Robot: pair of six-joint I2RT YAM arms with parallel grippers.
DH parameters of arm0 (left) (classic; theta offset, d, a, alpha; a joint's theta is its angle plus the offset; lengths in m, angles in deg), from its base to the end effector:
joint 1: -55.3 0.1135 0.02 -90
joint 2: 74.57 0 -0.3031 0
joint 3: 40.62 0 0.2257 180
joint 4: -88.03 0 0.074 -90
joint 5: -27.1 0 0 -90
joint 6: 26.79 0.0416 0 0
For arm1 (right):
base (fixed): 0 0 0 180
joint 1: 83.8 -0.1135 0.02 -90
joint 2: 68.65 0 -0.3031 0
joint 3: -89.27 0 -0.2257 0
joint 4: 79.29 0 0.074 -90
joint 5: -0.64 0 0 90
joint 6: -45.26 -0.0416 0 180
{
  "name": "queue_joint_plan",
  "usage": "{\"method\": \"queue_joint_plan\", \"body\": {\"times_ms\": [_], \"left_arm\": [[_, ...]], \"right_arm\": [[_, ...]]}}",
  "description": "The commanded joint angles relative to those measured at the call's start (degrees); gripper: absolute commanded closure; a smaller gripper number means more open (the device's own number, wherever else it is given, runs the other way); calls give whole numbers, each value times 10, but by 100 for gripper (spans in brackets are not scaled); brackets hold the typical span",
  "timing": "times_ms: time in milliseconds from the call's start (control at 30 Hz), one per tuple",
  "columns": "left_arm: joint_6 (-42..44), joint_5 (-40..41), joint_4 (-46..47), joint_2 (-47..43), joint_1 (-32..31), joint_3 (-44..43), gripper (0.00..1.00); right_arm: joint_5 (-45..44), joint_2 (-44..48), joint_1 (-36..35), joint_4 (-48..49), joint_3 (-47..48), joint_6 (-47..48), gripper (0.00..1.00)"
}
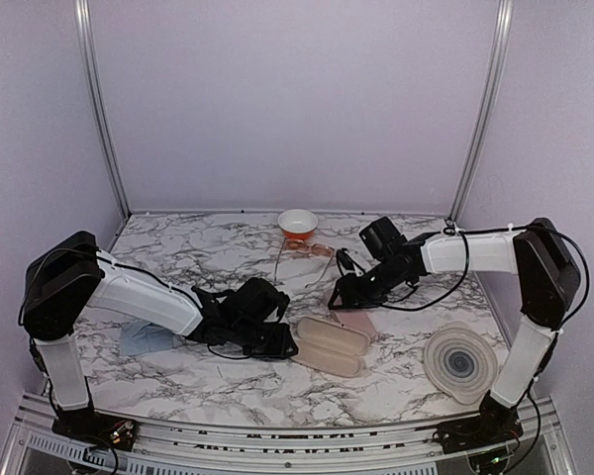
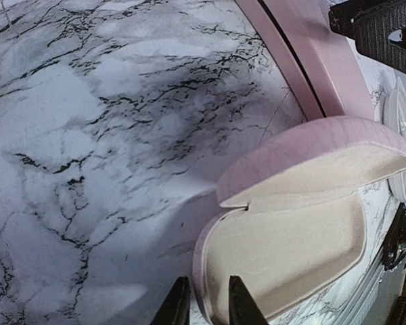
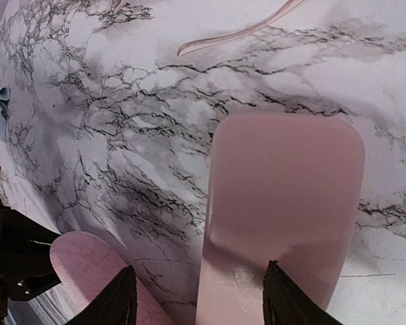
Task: Organize the sunglasses
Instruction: Move the case with the sunglasses to the center of the board.
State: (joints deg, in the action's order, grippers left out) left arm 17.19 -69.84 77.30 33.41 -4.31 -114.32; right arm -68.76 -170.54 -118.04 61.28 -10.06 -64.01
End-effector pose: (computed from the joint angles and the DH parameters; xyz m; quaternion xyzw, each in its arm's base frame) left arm 0.1887 -0.3317 0.1931 0.1321 0.9130 -0.3381 0.1863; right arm 0.2796 0.2080 0.2300 -0.1689 0.9378 0.2667 0.1447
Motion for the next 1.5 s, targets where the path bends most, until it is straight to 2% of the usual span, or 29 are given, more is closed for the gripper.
{"method": "queue_joint_plan", "body": {"times_ms": [0, 200, 367, 600, 967, 1333, 1467], "left_arm": [[7, 11, -10, 5, -2, -9, 79], [8, 11, -10, 6, -3, -9, 80], [8, 12, -10, 6, -2, -10, 80], [10, 13, -10, 7, -3, -10, 80], [12, 13, -10, 7, -3, -12, 80], [11, 14, -10, 7, -3, -12, 80], [9, 14, -10, 4, -3, -12, 75]], "right_arm": [[-11, 13, -4, 7, 7, 1, 39], [-119, 44, 26, -13, 20, -21, 37], [-133, 12, 50, -23, 21, -30, 37], [-66, -38, 24, -4, 21, -13, 38], [25, -43, -2, 28, 24, 3, 39], [50, -37, -16, 27, 27, 9, 39], [25, -38, -16, 15, 34, 8, 39]]}}
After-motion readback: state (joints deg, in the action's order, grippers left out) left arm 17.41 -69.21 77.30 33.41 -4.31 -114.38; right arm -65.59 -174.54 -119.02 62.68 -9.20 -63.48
